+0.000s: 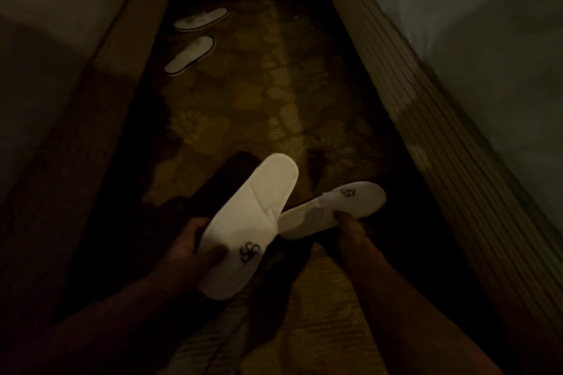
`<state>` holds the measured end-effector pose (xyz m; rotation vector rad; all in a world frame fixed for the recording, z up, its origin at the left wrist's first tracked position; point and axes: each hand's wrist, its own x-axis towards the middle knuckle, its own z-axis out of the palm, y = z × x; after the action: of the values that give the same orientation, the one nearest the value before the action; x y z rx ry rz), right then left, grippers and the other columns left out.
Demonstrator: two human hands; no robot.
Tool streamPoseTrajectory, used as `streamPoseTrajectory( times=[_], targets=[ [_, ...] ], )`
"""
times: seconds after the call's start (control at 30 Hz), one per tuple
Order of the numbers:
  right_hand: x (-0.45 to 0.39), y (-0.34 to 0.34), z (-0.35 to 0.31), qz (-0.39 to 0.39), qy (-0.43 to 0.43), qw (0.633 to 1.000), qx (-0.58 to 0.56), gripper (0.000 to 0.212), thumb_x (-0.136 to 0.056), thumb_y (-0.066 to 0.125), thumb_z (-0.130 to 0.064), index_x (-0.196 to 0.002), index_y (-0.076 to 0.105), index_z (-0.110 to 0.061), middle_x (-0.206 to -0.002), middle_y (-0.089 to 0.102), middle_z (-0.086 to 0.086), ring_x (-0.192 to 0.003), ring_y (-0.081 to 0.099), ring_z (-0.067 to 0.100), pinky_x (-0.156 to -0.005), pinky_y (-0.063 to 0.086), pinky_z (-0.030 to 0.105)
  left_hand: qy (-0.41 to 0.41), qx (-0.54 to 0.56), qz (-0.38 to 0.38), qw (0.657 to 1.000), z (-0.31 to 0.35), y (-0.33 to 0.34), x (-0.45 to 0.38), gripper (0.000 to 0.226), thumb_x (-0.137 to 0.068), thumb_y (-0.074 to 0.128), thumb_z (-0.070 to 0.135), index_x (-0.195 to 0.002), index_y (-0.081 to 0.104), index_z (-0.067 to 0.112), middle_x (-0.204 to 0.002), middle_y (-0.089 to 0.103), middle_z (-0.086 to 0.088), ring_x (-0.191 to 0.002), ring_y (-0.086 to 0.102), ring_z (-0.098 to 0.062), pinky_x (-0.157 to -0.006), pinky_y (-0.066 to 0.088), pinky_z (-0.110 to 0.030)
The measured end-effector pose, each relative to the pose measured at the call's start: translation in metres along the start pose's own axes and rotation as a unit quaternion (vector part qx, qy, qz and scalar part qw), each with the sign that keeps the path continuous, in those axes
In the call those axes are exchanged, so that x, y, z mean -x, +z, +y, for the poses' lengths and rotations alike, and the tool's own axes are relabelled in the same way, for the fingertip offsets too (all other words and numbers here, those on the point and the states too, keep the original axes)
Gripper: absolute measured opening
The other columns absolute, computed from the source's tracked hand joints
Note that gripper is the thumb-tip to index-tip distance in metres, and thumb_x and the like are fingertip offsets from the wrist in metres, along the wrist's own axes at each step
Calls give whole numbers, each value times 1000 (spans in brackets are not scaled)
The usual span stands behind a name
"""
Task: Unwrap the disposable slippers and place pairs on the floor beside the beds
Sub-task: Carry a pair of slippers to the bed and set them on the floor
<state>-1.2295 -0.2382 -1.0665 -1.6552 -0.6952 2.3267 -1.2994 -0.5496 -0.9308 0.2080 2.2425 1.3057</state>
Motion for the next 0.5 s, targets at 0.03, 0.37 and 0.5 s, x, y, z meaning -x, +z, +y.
streamPoseTrajectory(
  times=[0.03, 0.37, 0.5],
  targets=[
    [2, -6, -1, 2, -29, 999, 28, 72, -71, 77, -38, -137, 53, -23, -130, 62, 20, -102, 67, 43, -71, 59, 53, -7, 1, 3, 1000, 2, 0, 1, 67, -57, 76, 39, -116, 52, 17, -96, 64, 5, -81, 60, -6, -54, 50, -14],
    [71, -65, -37, -205, -265, 544, 769, 49, -93, 56, -24, -142, 53, -22, -143, 56, 7, -131, 51, 27, -107, 37, 31, 26, -58, 49, 997, 33, 17, -18, 39, -91, 68, 14, -129, 57, 14, -111, 63, -8, -94, 59, -18, -71, 48, -20],
    [59, -84, -12, -156, -392, 430, 798, 39, -96, 48, -34, -133, 58, -41, -144, 54, -8, -135, 44, 23, -114, 18, 47, 23, -96, 20, 995, 38, 41, -24, 44, -93, 66, 18, -135, 56, 16, -126, 62, -11, -108, 57, -22, -89, 45, -32]
  ],
)
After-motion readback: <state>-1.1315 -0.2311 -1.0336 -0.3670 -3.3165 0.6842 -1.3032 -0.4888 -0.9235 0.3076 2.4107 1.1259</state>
